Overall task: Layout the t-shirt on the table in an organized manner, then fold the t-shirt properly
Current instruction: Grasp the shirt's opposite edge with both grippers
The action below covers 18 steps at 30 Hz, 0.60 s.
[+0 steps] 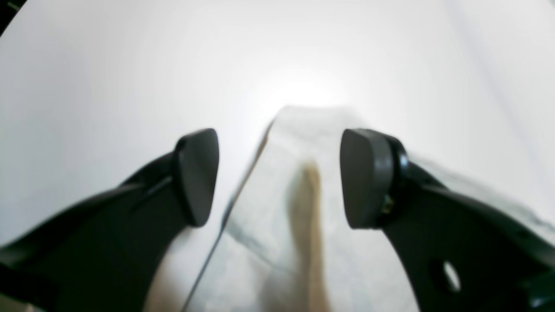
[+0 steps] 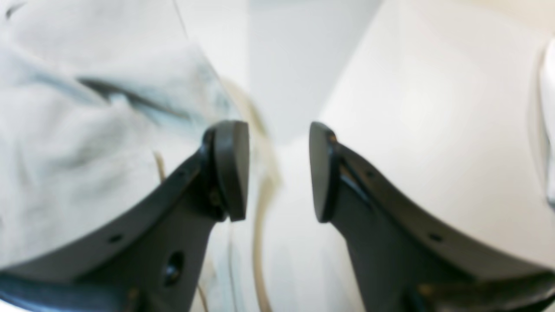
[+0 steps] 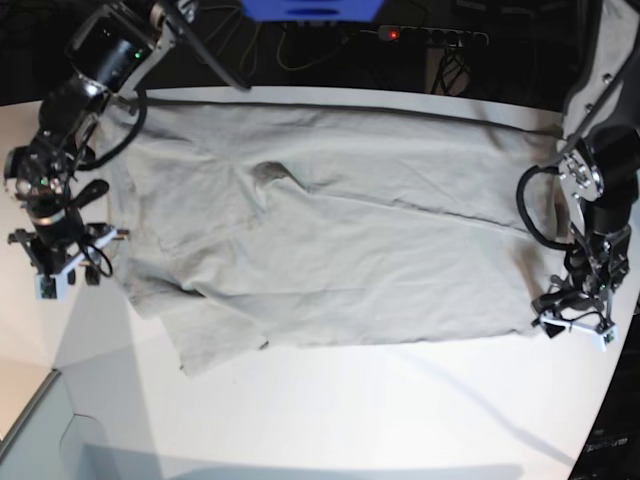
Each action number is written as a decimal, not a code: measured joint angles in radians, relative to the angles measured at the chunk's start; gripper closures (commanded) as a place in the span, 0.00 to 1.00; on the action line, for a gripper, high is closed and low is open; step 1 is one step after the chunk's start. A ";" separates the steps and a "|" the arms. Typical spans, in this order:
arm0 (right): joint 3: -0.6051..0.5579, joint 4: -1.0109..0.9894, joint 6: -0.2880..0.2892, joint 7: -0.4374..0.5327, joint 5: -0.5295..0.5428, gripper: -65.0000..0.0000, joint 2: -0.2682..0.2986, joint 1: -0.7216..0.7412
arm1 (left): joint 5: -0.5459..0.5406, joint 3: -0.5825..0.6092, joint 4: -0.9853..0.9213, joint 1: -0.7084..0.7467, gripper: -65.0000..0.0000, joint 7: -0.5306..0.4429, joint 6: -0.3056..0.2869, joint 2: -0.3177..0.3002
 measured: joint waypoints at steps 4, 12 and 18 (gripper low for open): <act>-0.010 -0.086 0.000 0.007 0.003 0.64 0.009 0.058 | 0.004 0.005 -0.004 0.001 0.35 0.000 0.000 0.011; -0.152 -0.329 0.000 0.002 -0.001 0.64 0.097 0.148 | 0.008 0.005 -0.011 0.053 0.35 0.001 0.000 0.016; -0.209 -0.510 0.000 0.011 0.000 0.64 0.163 0.269 | 0.003 0.005 -0.008 0.059 0.35 -0.009 -0.005 0.016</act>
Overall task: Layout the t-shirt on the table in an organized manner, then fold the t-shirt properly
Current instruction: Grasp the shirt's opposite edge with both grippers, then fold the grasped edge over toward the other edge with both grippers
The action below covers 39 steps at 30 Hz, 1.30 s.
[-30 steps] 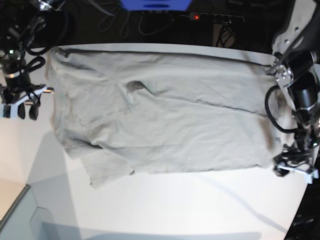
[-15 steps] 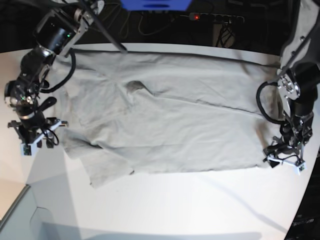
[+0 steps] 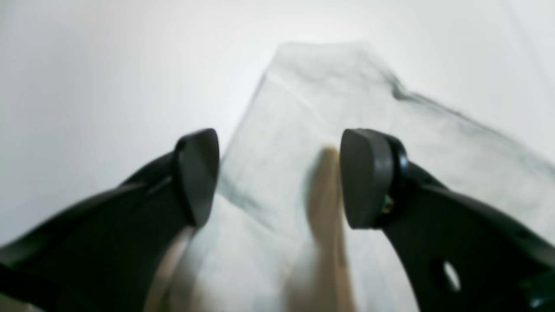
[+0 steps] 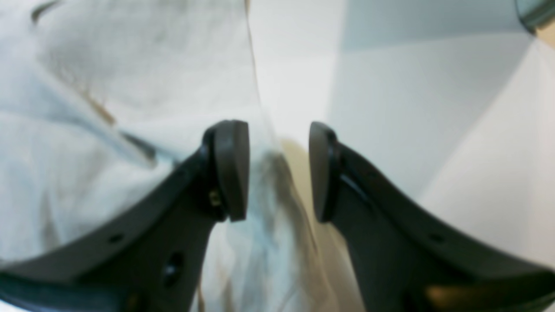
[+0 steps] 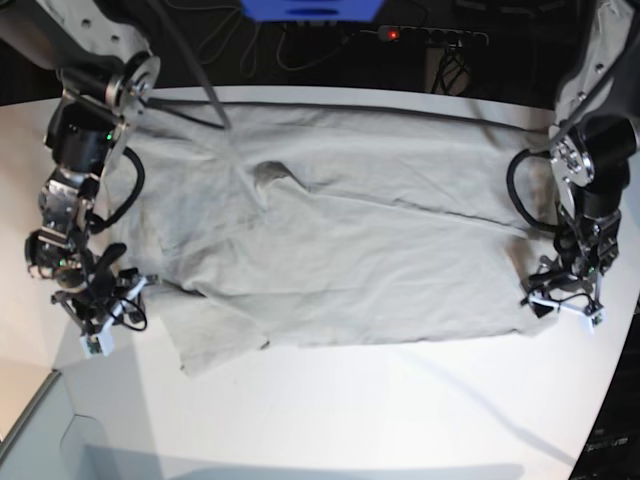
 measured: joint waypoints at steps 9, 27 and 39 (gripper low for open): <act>-0.011 -0.167 0.000 -0.002 -0.004 0.64 0.046 0.067 | 0.000 0.000 0.000 0.019 0.64 -0.013 -0.006 0.002; -0.009 -0.210 0.000 -0.003 -0.004 1.00 0.045 0.062 | -0.004 0.000 0.004 0.019 1.00 -0.003 -0.007 0.013; -0.003 0.293 0.001 -0.003 0.207 1.00 0.029 -0.254 | -0.158 -0.002 0.438 0.229 1.00 0.047 -0.006 0.077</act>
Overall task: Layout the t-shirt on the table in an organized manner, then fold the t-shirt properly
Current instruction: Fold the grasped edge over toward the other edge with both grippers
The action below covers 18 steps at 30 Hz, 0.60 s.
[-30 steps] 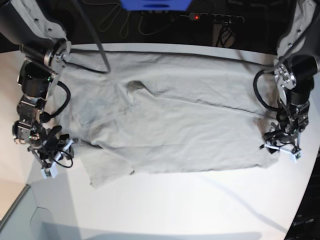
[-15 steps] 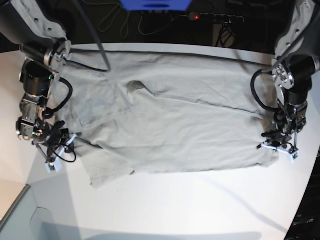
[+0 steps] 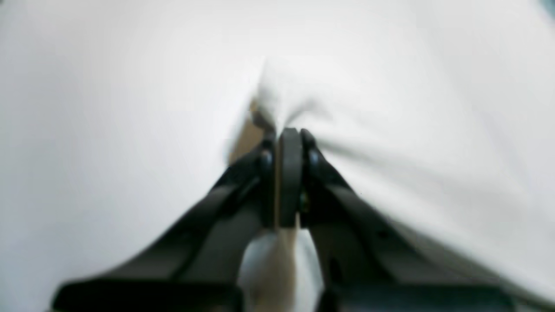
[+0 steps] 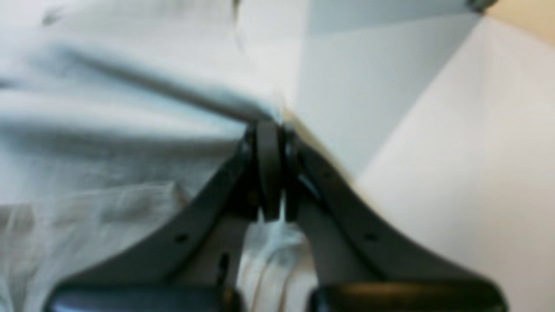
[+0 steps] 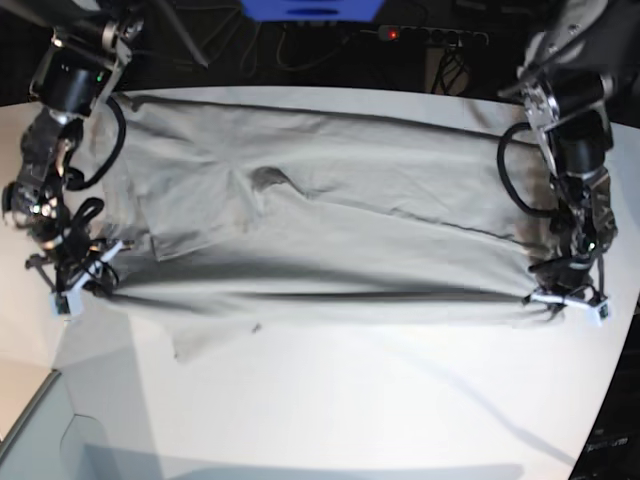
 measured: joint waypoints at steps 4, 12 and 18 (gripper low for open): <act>-0.002 0.100 -0.001 -0.013 0.046 1.00 -0.021 -0.115 | -0.071 0.002 0.138 0.106 1.00 0.069 0.010 0.001; 0.103 0.253 0.000 0.000 0.076 1.00 -0.084 -0.272 | -0.157 0.006 0.179 0.206 1.00 0.071 -0.003 0.003; 0.100 0.209 -0.001 0.000 0.075 1.00 -0.087 -0.322 | -0.193 0.003 0.178 0.261 1.00 0.056 -0.005 0.003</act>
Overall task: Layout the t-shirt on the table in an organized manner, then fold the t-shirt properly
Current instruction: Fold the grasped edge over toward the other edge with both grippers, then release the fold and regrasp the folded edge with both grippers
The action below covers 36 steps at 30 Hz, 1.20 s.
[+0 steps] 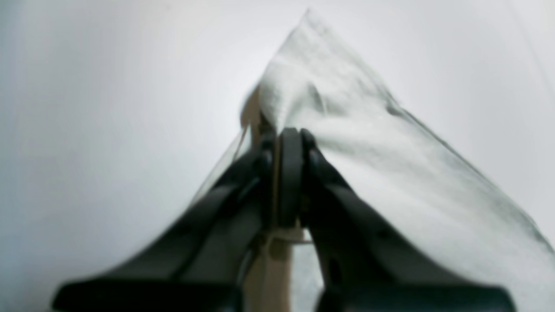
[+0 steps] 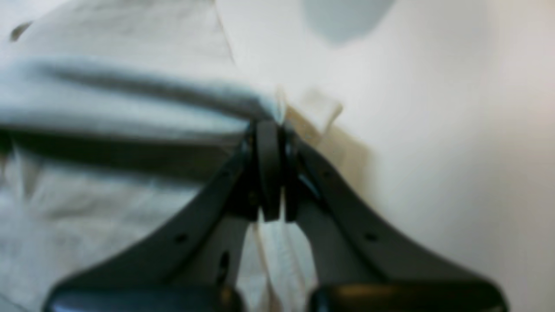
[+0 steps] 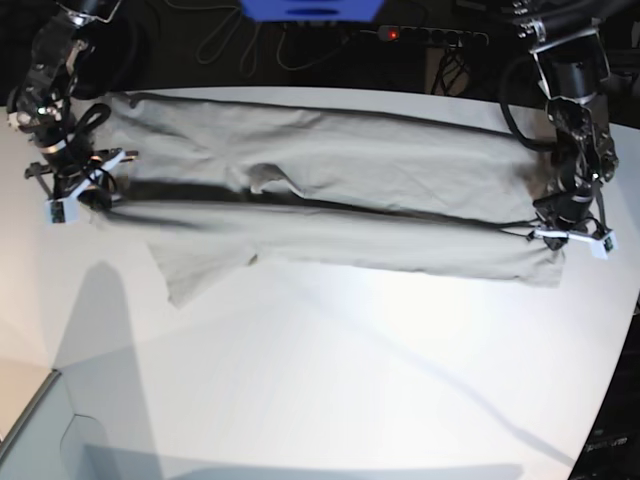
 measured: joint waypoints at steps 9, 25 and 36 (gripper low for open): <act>0.005 0.001 0.000 0.001 0.000 0.79 0.002 -0.018 | -0.006 0.000 0.008 0.019 0.55 -0.002 -0.003 -0.001; 0.060 0.252 0.000 -0.002 -0.001 0.72 -0.048 -0.031 | -0.100 -0.003 0.287 0.083 0.45 0.122 0.000 -0.023; 0.060 0.180 0.000 -0.008 -0.008 0.72 -0.042 0.063 | -0.054 0.003 -0.177 -0.236 0.45 0.113 0.019 -0.069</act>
